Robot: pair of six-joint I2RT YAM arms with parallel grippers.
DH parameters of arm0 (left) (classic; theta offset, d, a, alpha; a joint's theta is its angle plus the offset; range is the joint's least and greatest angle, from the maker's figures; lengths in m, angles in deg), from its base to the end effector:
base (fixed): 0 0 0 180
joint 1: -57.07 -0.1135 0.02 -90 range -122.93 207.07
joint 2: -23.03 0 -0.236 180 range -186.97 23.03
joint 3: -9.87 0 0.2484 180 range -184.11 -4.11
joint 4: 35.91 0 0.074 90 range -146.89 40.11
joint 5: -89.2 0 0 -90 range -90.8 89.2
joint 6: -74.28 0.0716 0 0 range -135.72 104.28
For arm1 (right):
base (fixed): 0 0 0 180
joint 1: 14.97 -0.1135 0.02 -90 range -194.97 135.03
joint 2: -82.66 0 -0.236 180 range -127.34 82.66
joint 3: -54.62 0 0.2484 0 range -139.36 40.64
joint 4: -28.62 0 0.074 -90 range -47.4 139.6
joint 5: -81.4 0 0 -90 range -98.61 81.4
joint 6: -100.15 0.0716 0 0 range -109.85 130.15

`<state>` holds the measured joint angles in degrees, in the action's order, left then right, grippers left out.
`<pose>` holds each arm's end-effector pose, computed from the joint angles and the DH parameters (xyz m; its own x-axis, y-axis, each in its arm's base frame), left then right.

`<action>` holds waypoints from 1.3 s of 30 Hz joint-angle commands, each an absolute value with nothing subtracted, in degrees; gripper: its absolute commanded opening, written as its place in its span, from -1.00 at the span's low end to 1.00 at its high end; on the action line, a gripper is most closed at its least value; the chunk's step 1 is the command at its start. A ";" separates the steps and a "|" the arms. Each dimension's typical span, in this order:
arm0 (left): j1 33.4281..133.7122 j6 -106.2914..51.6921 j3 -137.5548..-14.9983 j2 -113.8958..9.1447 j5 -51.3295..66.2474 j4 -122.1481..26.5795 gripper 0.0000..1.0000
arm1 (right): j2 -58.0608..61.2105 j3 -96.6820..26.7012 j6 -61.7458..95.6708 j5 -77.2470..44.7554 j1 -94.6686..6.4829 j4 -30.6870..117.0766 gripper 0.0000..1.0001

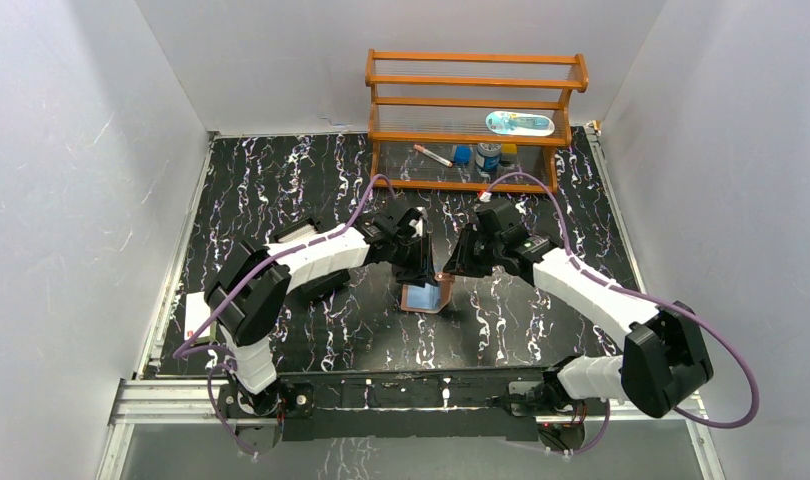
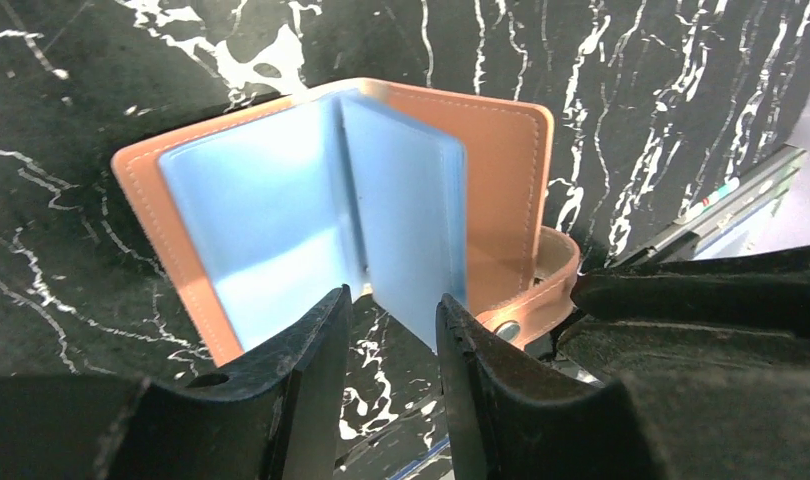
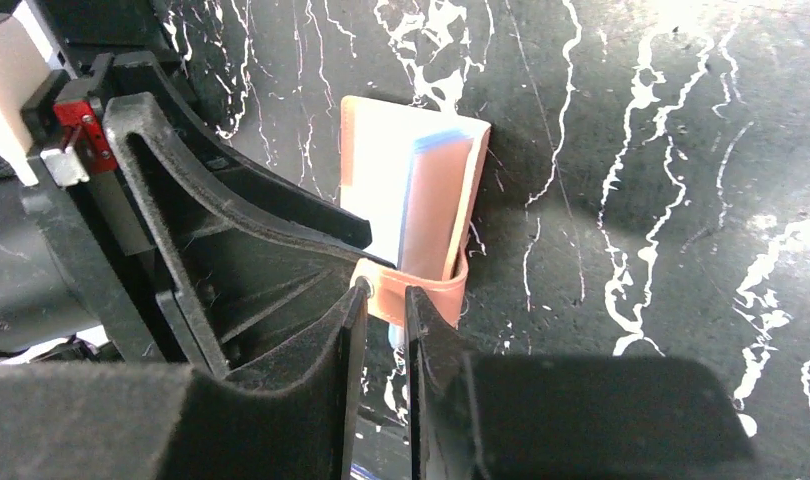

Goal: Put the credit cards into the card holder
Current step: Open the card holder at the center of the board.

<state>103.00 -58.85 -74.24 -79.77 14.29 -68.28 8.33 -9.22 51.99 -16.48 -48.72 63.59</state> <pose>0.2631 -0.2986 0.1527 -0.9469 0.0291 -0.3203 0.2195 0.7864 -0.5775 0.2458 0.1760 0.1922 -0.8620 0.2187 -0.4574 -0.0742 0.8379 0.5407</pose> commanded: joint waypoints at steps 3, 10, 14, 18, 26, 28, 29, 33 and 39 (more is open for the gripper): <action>103.29 -59.52 -75.85 -81.22 19.83 -62.77 -0.30 | 14.57 -9.52 50.90 -13.48 -48.51 64.85 -0.45; 103.30 -59.32 -78.46 -84.41 20.77 -61.58 -0.32 | 17.58 -6.37 53.97 -19.67 -48.60 60.67 -0.52; 103.26 -59.23 -79.48 -85.93 21.20 -61.34 -0.32 | 17.54 -4.42 55.27 -20.55 -49.25 58.58 -0.46; 103.27 -59.33 -79.57 -86.60 20.64 -61.44 -0.33 | 15.74 -2.55 56.09 -20.24 -50.84 56.46 -0.43; 102.87 -59.70 -80.13 -87.29 20.06 -62.56 -0.33 | 11.71 -1.78 55.02 -13.25 -54.82 55.51 -0.33; 102.35 -60.18 -79.96 -86.85 19.38 -63.07 -0.33 | 9.58 -1.28 54.26 -11.32 -54.94 55.63 -0.29; 101.95 -60.60 -79.94 -86.54 19.15 -63.67 -0.33 | 8.81 -1.06 53.94 -9.92 -54.93 55.87 -0.27; 99.99 -61.87 -79.95 -84.94 18.46 -66.45 -0.30 | 7.08 -0.84 52.74 -7.32 -54.93 56.27 -0.19; 96.80 -62.04 -78.82 -80.59 18.38 -67.80 -0.19 | 4.55 -2.14 52.08 -7.50 -54.95 55.73 -0.13</action>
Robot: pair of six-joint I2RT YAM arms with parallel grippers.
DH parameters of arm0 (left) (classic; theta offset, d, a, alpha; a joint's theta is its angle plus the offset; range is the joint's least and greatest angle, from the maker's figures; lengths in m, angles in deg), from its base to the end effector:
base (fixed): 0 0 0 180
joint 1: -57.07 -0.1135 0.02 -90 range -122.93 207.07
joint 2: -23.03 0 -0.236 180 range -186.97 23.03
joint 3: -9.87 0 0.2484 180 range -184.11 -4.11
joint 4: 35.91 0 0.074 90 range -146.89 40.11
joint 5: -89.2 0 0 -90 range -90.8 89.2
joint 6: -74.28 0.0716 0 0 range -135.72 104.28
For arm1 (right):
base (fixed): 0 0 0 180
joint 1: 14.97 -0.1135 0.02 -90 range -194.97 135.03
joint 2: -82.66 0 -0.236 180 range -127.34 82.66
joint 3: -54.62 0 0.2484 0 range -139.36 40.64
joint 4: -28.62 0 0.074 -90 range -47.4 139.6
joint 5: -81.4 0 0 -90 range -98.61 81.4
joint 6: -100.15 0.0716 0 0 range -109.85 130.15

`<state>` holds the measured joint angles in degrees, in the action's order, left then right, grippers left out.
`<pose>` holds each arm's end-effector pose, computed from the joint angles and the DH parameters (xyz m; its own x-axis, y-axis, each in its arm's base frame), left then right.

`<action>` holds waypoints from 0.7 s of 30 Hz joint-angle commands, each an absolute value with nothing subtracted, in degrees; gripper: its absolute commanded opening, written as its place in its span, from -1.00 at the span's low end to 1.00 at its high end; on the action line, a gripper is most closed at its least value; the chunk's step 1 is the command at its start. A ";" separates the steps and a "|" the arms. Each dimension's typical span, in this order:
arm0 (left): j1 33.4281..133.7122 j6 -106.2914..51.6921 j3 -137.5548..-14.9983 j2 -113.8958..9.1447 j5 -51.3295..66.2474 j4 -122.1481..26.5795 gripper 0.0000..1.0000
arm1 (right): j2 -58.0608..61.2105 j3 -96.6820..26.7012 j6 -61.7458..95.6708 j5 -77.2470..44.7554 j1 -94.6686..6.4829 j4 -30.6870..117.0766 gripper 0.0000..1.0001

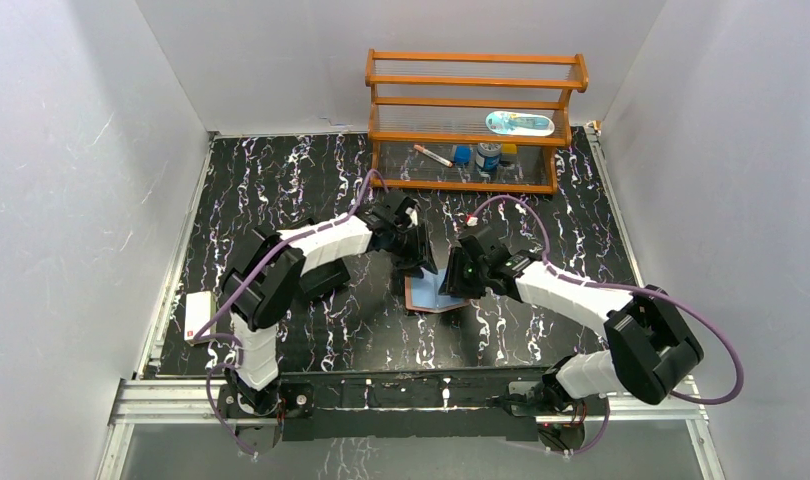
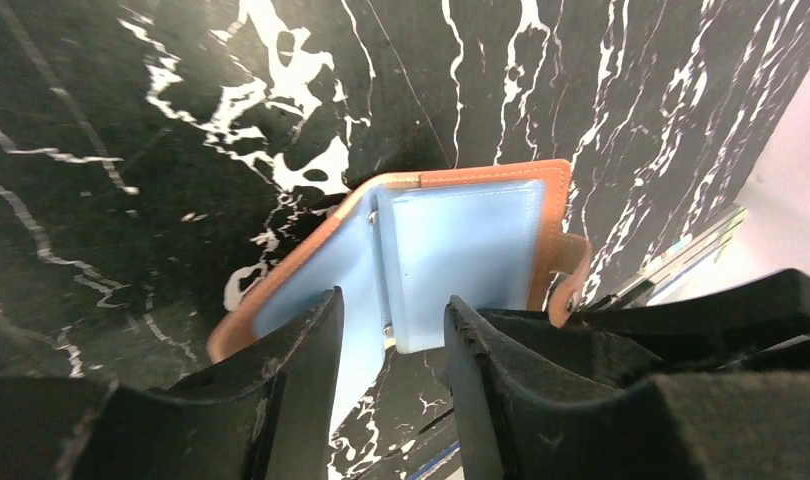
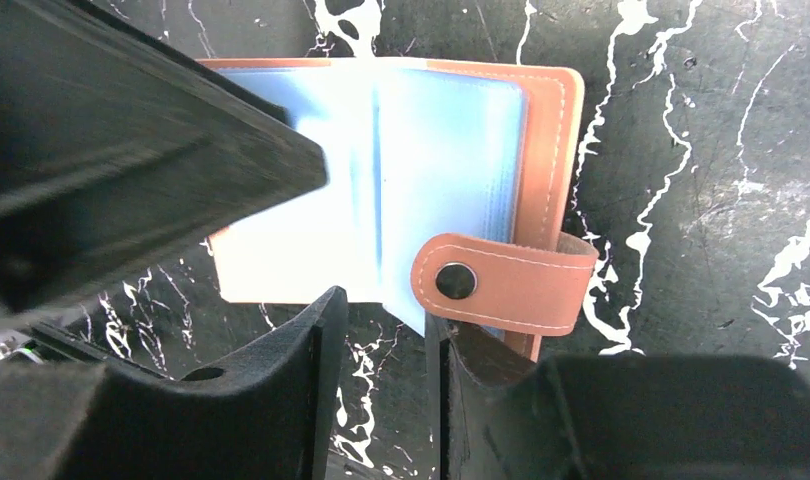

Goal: Put the credit cards into the card holder
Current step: Open the card holder at the center of the board.

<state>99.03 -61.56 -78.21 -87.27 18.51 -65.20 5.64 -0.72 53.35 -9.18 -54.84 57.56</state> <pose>0.2964 -0.2984 0.1301 -0.9680 -0.0401 -0.2479 0.1287 0.7685 -0.6268 0.2223 0.1866 0.1392 -0.8746 0.1613 -0.4571 -0.0648 0.8956 0.4400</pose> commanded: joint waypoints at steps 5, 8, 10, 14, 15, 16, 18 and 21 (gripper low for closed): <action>93.91 -59.48 -79.41 -77.39 16.81 -72.23 -0.15 | 3.50 -4.20 51.94 -7.96 -54.94 55.96 0.00; 92.05 -56.81 -80.13 -75.51 14.19 -75.93 -0.14 | 2.75 -5.47 51.88 -7.95 -54.98 56.02 0.10; 90.46 -54.30 -81.29 -74.50 13.37 -78.96 -0.11 | 1.61 -6.47 51.85 -7.98 -55.04 56.40 0.15; 88.49 -45.31 -86.86 -73.97 5.62 -88.40 -0.04 | -0.60 -8.95 51.94 -6.80 -55.77 58.25 0.23; 88.30 -42.29 -88.13 -73.85 3.77 -90.50 -0.03 | -0.99 -9.42 52.03 -6.31 -56.01 58.71 0.24; 88.21 -39.26 -89.23 -73.83 1.76 -92.36 -0.01 | -1.32 -9.90 52.06 -5.90 -56.16 58.96 0.25; 87.72 -32.63 -90.41 -73.72 -0.37 -94.81 0.02 | -2.31 -10.70 52.07 -5.47 -56.55 59.47 0.27; 87.28 -22.54 -88.54 -71.49 -1.94 -95.59 0.03 | -5.02 -12.61 52.20 -4.11 -57.23 61.24 0.29</action>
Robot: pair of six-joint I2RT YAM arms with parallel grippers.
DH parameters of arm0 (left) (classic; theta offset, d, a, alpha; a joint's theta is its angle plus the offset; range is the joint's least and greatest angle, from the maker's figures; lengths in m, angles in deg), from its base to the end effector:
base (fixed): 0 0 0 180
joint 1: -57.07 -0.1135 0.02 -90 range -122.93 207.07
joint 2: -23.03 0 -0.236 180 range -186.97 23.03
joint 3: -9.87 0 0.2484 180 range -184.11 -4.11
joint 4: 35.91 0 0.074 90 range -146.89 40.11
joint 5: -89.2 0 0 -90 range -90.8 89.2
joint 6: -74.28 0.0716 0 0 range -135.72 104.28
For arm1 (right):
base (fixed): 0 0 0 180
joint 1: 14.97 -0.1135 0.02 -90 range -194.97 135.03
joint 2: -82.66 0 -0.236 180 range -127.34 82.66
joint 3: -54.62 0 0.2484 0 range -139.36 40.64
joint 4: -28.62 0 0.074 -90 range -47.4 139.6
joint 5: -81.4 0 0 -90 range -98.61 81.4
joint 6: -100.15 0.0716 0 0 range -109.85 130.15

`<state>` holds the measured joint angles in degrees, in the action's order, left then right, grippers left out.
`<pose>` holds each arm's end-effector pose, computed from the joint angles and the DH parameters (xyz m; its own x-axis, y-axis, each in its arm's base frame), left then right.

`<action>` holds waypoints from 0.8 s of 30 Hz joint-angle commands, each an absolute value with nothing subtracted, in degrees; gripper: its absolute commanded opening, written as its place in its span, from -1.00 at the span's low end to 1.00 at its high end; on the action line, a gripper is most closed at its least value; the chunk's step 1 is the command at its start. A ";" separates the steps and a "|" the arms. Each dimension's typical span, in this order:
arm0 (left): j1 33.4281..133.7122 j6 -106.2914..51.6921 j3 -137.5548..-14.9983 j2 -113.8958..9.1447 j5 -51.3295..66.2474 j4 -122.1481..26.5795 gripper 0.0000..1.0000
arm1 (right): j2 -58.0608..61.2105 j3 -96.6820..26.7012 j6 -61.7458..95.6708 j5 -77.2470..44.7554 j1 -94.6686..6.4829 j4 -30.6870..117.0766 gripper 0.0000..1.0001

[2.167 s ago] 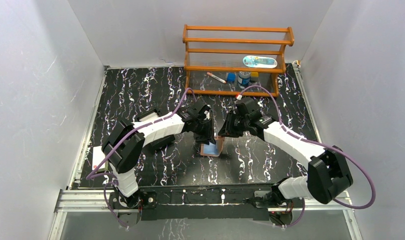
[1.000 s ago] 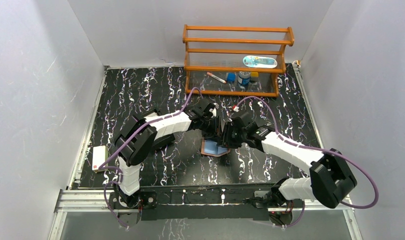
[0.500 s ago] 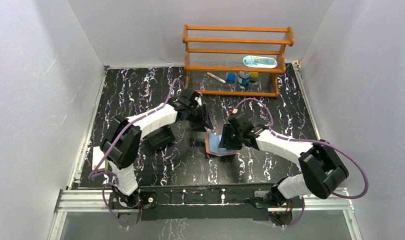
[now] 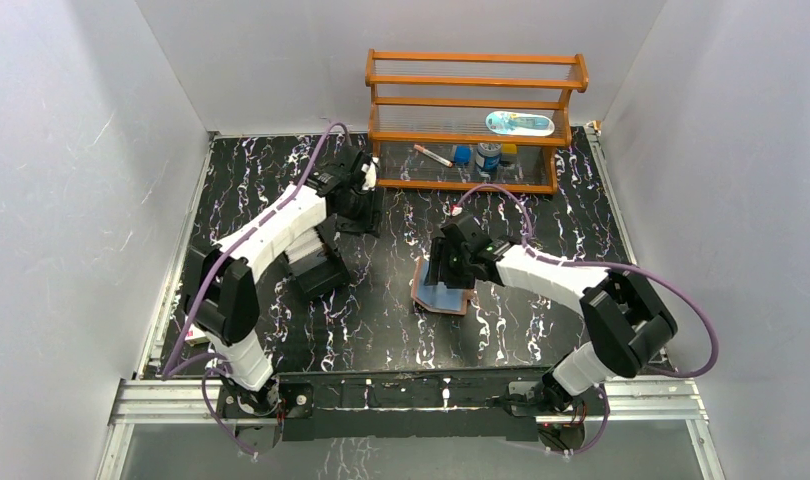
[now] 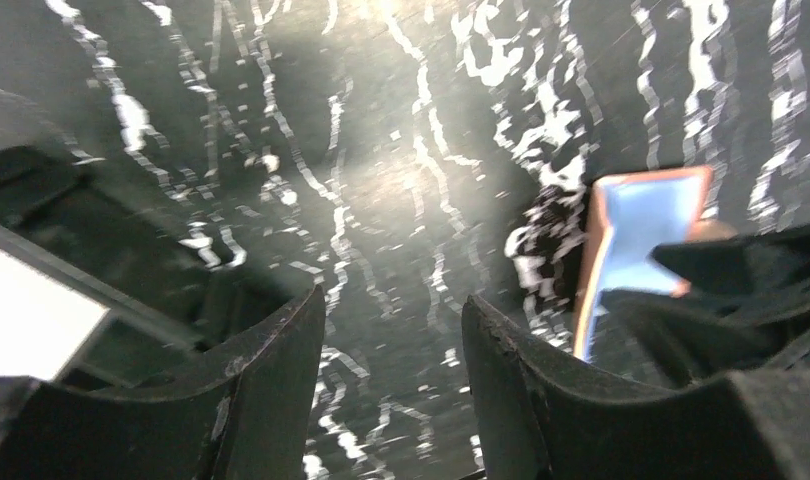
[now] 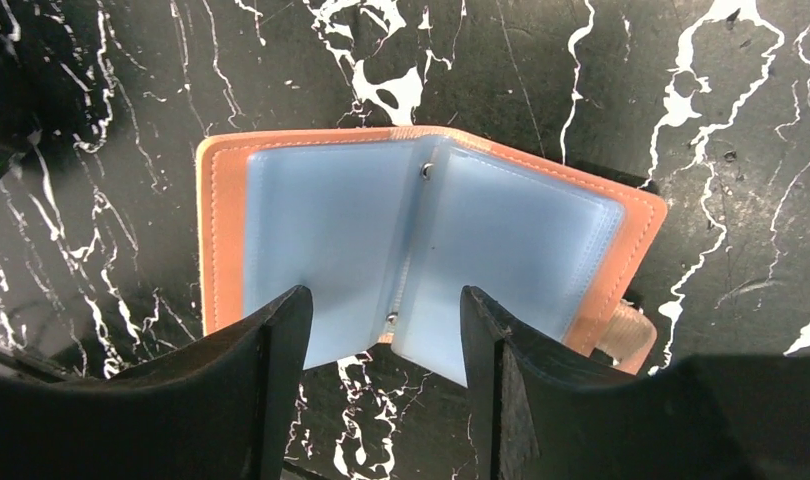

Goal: Put the credit cards into the card holder
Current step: Open the card holder at the center of the board, then pick up the credit card from the storage box.

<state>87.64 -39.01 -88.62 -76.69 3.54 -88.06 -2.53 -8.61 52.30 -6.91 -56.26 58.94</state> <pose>0.3373 -0.2055 0.2241 -0.8506 0.0446 -0.5239 0.2283 0.9289 -0.2916 0.2416 0.2093 0.1406 -0.8742 0.1250 -0.4692 -0.0801 0.9159 0.3933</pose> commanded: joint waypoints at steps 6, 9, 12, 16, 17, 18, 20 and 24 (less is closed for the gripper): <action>85.51 -8.86 -79.82 -61.83 -4.25 -88.72 0.13 | -11.29 -15.74 51.51 -1.38 -58.55 64.74 0.32; 82.34 -4.87 -75.79 -58.27 -2.92 -85.11 0.19 | -13.05 -15.85 50.67 -1.12 -59.12 64.72 0.33; 79.96 -2.25 -75.62 -59.75 -0.81 -87.39 0.20 | -13.77 -15.93 50.04 -0.96 -59.28 65.18 0.32; 79.71 -2.67 -76.39 -62.97 -5.32 -88.84 0.43 | -13.11 -14.81 49.58 -0.98 -59.41 64.76 0.32; 79.40 -2.60 -76.27 -63.34 -6.11 -88.69 0.44 | -12.94 -14.75 49.49 -1.15 -59.40 64.75 0.32; 78.88 -2.12 -75.96 -63.45 -6.30 -88.80 0.47 | -12.79 -14.54 49.33 -1.37 -59.41 64.73 0.32; 77.99 0.02 -74.52 -63.19 -5.05 -88.42 0.85 | -12.46 -14.24 49.11 -1.84 -59.37 64.56 0.32; 77.82 6.62 -71.42 -61.51 -4.67 -86.51 0.79 | -12.40 -13.50 48.29 -3.10 -59.35 64.04 0.31</action>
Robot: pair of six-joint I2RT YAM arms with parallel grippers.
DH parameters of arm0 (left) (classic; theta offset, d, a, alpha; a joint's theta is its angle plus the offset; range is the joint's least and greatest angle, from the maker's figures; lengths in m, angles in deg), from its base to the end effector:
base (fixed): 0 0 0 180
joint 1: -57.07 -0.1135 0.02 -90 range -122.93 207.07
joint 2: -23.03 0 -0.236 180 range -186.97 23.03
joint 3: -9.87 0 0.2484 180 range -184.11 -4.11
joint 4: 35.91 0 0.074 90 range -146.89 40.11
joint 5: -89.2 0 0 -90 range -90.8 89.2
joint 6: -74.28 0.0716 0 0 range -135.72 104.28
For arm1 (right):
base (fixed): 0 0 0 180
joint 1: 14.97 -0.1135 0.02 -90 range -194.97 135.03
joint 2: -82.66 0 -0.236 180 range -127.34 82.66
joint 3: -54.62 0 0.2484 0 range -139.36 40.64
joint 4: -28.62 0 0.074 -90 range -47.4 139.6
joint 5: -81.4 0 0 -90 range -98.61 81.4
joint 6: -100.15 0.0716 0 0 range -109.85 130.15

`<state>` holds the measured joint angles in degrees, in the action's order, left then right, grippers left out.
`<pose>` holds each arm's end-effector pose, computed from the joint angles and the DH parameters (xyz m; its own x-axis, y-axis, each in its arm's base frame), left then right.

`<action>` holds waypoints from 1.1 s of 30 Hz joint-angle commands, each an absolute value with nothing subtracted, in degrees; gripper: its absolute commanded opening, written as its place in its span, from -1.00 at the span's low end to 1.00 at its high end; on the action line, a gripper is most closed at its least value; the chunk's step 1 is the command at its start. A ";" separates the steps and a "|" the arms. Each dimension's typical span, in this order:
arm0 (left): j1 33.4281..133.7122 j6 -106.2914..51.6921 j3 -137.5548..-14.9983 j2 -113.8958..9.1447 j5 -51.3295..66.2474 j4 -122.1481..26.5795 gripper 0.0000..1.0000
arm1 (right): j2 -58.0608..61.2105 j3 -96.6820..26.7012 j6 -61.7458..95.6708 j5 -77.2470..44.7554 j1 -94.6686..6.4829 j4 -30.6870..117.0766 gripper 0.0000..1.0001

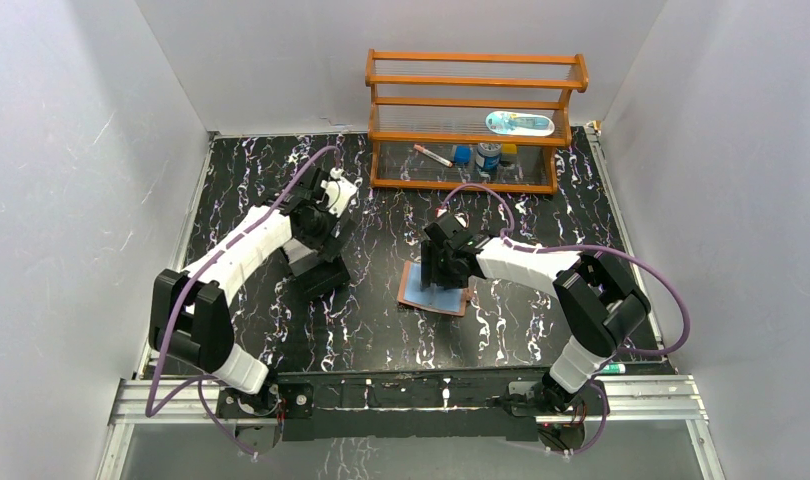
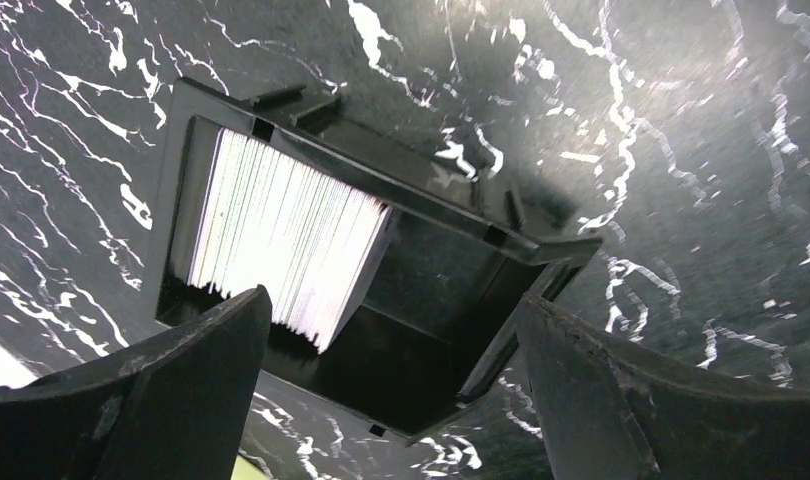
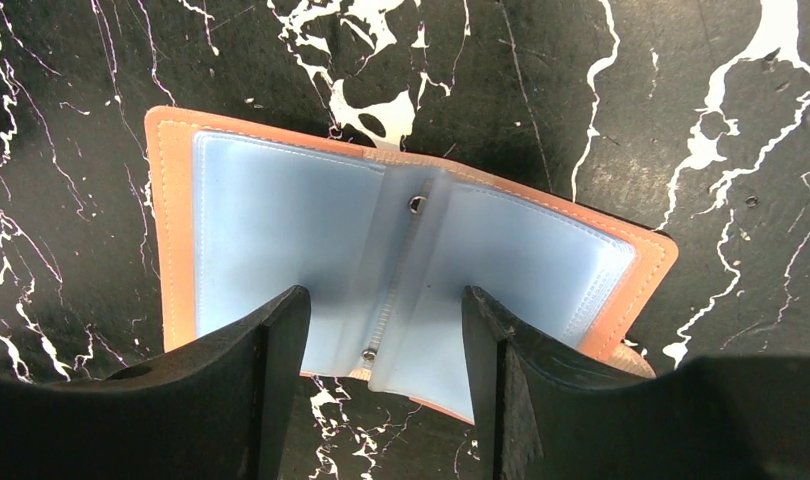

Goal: Put the credit cards into the card holder
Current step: Pick up the credit card from the storage box.

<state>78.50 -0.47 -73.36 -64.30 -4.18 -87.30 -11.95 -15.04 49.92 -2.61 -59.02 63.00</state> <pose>0.3173 -0.1200 0.2116 -0.6523 0.5381 -0.5338 0.5236 0.8291 0.1959 0.2483 0.2298 0.1191 -0.8930 0.0213 -0.4495 -0.1066 0.9604 0.2573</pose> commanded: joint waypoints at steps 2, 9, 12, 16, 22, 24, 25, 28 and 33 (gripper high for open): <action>77.81 10.45 -69.60 -61.11 -7.34 -84.93 0.59 | -12.72 -13.45 47.85 -3.50 -59.41 64.03 0.31; 77.66 17.78 -63.33 -59.87 -12.62 -76.81 0.47 | -11.72 -13.88 47.32 -3.77 -59.39 64.52 0.30; 77.56 19.27 -61.73 -60.38 -12.88 -74.68 0.53 | -11.12 -13.82 47.47 -3.87 -59.36 64.49 0.30; 77.40 20.34 -60.38 -61.64 -14.01 -72.58 0.59 | -10.99 -13.53 47.75 -4.32 -59.38 64.35 0.30; 77.37 20.78 -59.23 -63.10 -13.97 -71.21 0.59 | -10.86 -13.74 47.68 -4.05 -59.38 64.73 0.29; 77.40 21.00 -58.82 -63.10 -13.74 -70.46 0.58 | -10.94 -13.84 47.68 -4.19 -59.32 64.68 0.29; 77.44 21.02 -58.72 -63.15 -13.60 -70.24 0.58 | -11.01 -13.85 47.70 -4.28 -59.35 64.62 0.29; 77.38 20.91 -58.45 -63.11 -13.09 -70.19 0.58 | -11.36 -13.91 47.85 -4.62 -59.30 64.51 0.29; 77.40 21.02 -56.57 -62.97 -13.66 -68.17 0.60 | -11.30 -13.94 47.77 -4.52 -59.33 64.66 0.29</action>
